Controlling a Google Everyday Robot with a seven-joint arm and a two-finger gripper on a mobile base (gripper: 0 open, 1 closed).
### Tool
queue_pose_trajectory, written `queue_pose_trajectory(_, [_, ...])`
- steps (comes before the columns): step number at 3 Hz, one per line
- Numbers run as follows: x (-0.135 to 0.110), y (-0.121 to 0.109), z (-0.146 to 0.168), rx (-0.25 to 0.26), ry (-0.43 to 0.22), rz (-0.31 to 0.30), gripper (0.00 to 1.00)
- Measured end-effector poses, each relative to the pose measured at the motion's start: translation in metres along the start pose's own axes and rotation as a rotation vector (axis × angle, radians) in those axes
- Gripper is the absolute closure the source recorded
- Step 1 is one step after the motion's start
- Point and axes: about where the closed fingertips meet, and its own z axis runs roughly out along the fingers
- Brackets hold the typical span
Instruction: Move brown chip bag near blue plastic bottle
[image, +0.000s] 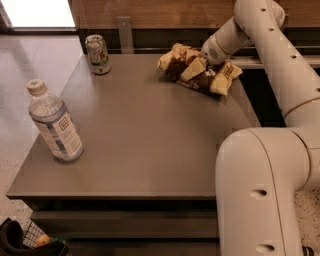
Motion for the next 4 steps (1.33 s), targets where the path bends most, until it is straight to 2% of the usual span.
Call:
queue_pose_trajectory(1, [-0.0020,0.0001,-0.0025,0.000,0.000,0.000,1.00])
queue_pose_trajectory(4, [-0.0040,0.0001,-0.0051,0.000,0.000,0.000,1.00])
